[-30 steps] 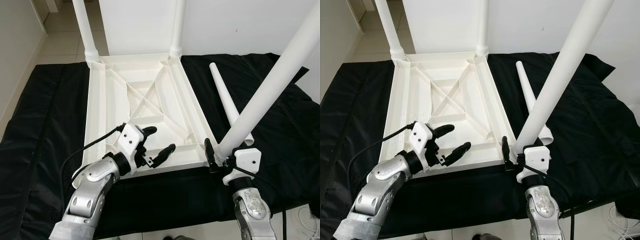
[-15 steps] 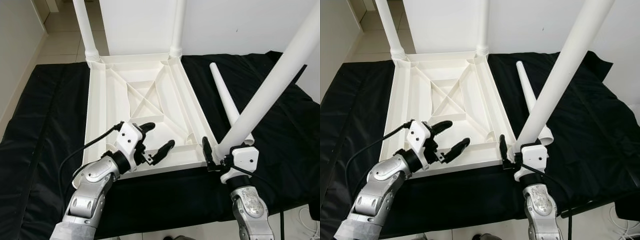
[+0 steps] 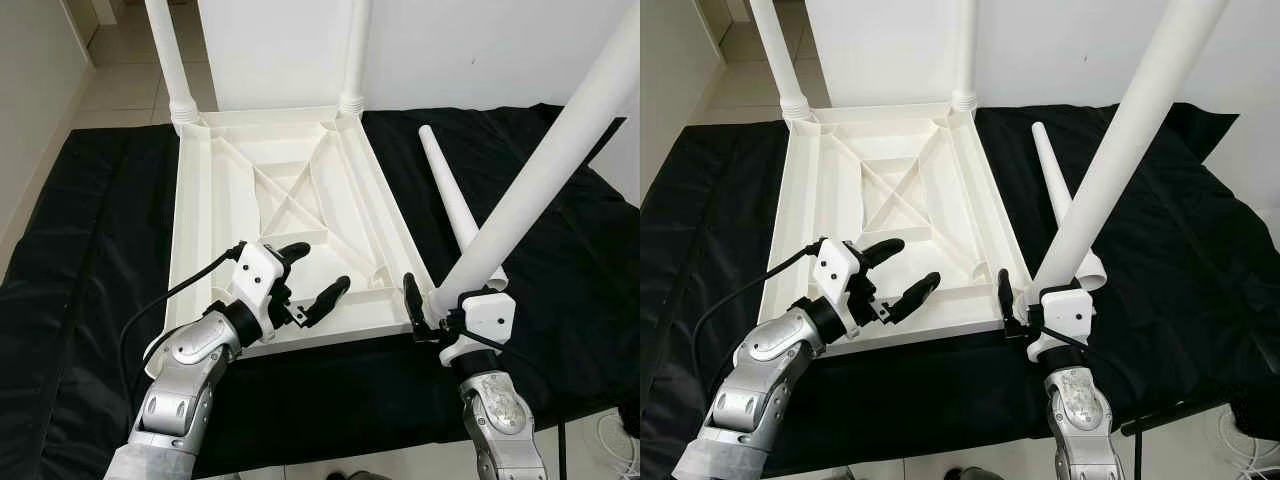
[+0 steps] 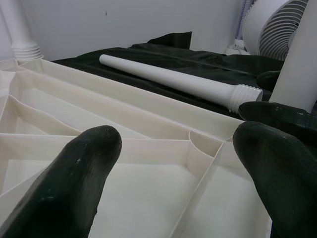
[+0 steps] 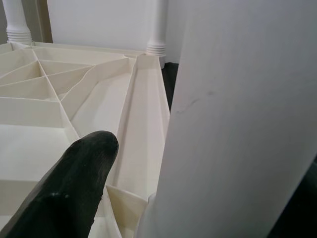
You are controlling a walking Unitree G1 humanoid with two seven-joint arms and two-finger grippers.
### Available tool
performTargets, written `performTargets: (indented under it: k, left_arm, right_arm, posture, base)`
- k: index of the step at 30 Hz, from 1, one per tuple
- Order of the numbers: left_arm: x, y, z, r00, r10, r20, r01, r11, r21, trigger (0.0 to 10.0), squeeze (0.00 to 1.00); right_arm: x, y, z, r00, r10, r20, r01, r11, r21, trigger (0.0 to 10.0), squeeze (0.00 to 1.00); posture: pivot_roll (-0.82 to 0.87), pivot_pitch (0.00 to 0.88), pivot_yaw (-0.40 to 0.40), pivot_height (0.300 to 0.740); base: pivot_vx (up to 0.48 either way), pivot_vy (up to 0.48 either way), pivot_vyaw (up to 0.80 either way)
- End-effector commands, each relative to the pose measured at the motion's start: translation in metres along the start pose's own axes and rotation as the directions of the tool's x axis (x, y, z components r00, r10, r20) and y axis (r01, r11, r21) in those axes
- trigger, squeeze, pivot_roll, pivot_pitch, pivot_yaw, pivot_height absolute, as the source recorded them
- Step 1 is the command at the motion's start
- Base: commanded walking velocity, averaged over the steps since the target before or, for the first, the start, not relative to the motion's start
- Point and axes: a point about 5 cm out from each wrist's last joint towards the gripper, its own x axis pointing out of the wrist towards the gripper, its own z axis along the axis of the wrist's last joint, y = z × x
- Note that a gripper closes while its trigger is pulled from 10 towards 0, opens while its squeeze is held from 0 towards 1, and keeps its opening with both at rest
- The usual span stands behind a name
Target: Building children table
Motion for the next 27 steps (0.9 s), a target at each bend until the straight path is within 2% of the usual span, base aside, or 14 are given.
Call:
performTargets:
  k: [1,27]
  left_arm:
    - [-0.0018,0.0072,-0.001,0.992,0.125,-0.014,-0.125,0.992,0.005,10.0,0.0]
    - [-0.0023,0.0059,-0.0032,0.993,0.114,-0.042,-0.114,0.993,-0.003,10.0,0.0]
  right_arm:
    - [-0.0019,0.0012,-0.0035,1.0,-0.004,-0.012,0.004,1.0,-0.002,10.0,0.0]
    - [-0.001,0.002,-0.0059,1.0,-0.003,-0.017,0.003,1.0,-0.004,10.0,0.0]
  posture:
    - [-0.05,0.092,-0.003,0.74]
    - [-0.04,0.087,-0.005,0.74]
  base:
    - [0.0,0.0,0.0]
    - [0.0,0.0,0.0]
